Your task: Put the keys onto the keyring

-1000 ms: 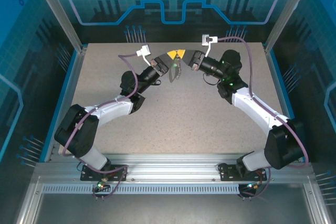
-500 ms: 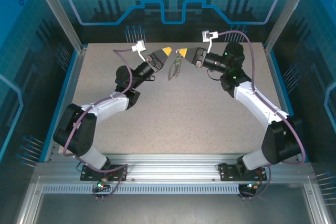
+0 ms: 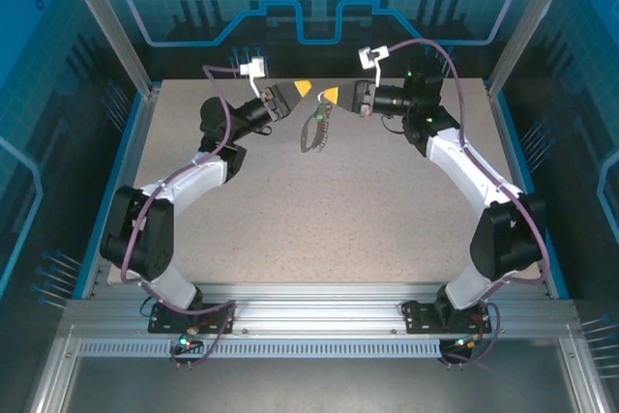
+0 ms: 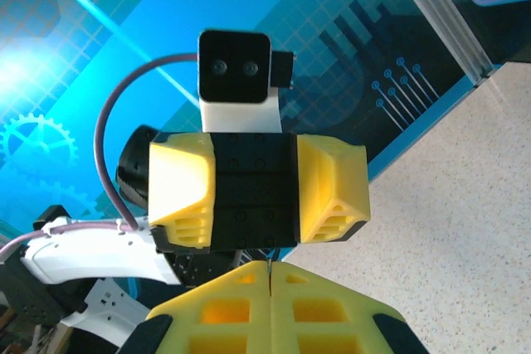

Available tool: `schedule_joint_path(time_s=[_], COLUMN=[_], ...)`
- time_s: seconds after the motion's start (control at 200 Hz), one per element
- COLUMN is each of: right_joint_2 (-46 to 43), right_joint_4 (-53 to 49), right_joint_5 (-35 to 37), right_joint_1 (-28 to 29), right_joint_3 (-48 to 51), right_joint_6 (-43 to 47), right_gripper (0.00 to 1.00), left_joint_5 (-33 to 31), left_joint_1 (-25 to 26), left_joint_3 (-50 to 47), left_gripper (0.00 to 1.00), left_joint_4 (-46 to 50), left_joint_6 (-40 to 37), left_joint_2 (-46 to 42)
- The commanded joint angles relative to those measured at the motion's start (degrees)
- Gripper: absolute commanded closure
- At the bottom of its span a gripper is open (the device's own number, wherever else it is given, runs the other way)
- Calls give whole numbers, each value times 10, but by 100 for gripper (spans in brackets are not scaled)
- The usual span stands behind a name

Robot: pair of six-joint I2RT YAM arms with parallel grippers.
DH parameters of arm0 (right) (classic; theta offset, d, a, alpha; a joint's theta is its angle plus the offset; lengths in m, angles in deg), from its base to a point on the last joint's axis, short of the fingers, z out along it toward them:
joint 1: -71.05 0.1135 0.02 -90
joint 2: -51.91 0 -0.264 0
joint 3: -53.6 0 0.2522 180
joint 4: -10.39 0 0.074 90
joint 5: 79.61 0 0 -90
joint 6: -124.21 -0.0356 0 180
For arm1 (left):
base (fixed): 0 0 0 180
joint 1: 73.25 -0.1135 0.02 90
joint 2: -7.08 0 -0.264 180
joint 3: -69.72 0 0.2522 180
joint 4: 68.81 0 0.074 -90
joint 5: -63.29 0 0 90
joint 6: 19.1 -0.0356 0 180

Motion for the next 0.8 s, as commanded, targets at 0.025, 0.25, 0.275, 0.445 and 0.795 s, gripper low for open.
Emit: schedule_joint_path(time_s=[0.025,0.25,0.275,0.445,0.795], right_joint_2=[18,32,33,35,40], right_joint_4=[-40,-44,-43,-44,-44], right_joint_5=[-39,-43,-44,-46,-46], right_joint_1=[-6,-7,-6,-7,-6], right_joint_3=[-33,-43,-43,-43,-43], right_joint_6=[29,31,31,32,33], right_gripper=[100,100,100,100,100], left_joint_5=[83,102,104,119,133], left_joint_1=[-10,-12,-12,-12,-10], left_joint_3=[30,29,30,35,37], left_gripper=[49,49,50,53,58], left_joint_4=[41,79,81,80,41], left_joint_6=[-39,-72,-73,-71,-41], left_joint_2=[7,7,9,16,34])
